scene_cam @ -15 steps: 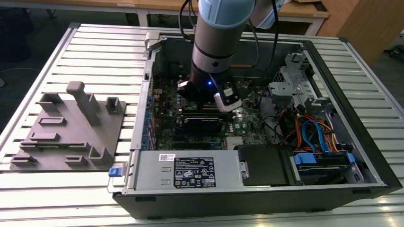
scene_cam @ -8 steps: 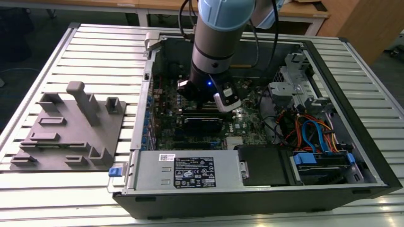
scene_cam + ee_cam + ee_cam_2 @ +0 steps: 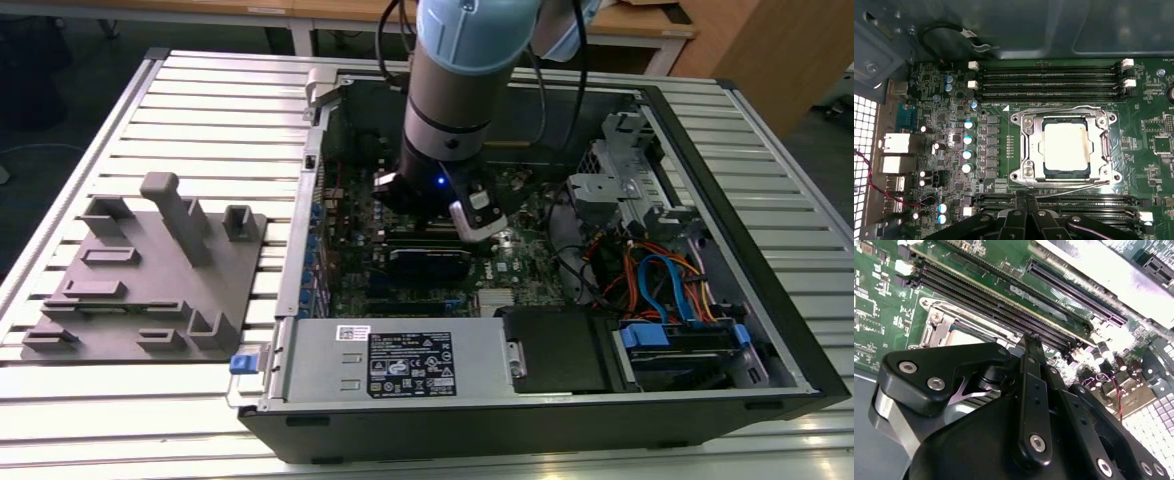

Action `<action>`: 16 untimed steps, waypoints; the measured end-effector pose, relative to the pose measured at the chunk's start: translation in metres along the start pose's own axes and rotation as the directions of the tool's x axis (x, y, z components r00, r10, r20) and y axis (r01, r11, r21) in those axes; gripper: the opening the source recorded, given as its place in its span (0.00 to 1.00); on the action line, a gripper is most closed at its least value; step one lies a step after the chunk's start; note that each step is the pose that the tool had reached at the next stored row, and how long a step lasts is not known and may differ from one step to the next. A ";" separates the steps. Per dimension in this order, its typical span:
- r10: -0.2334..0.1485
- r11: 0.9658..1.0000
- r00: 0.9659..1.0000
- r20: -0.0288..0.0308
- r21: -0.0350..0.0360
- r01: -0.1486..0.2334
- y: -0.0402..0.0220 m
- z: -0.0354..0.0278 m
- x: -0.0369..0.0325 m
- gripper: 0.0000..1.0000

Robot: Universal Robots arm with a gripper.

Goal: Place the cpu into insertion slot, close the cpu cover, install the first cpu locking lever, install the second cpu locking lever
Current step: 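Install the second cpu locking lever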

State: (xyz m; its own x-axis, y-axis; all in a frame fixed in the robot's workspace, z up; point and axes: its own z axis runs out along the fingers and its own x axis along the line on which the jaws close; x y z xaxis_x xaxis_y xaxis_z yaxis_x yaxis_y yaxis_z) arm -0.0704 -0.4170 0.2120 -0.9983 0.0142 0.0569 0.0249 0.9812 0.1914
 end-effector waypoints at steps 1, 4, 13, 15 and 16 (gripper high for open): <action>0.001 1.000 1.000 0.000 -0.001 -0.001 -0.0006 0.0006 0.0002 0.10; 0.009 1.000 1.000 0.001 -0.008 -0.009 -0.0010 0.0016 0.0011 0.10; 0.027 0.999 1.000 0.004 -0.037 -0.026 -0.0025 0.0064 0.0040 0.10; 0.028 0.999 1.000 0.004 -0.041 -0.027 -0.0026 0.0068 0.0041 0.10; 0.027 0.999 1.000 0.004 -0.041 -0.027 -0.0026 0.0068 0.0041 0.10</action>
State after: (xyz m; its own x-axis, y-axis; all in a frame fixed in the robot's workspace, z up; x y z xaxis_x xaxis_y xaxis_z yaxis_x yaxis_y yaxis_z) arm -0.0749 -0.4182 0.2051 -0.9974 0.0419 0.0586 0.0543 0.9717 0.2299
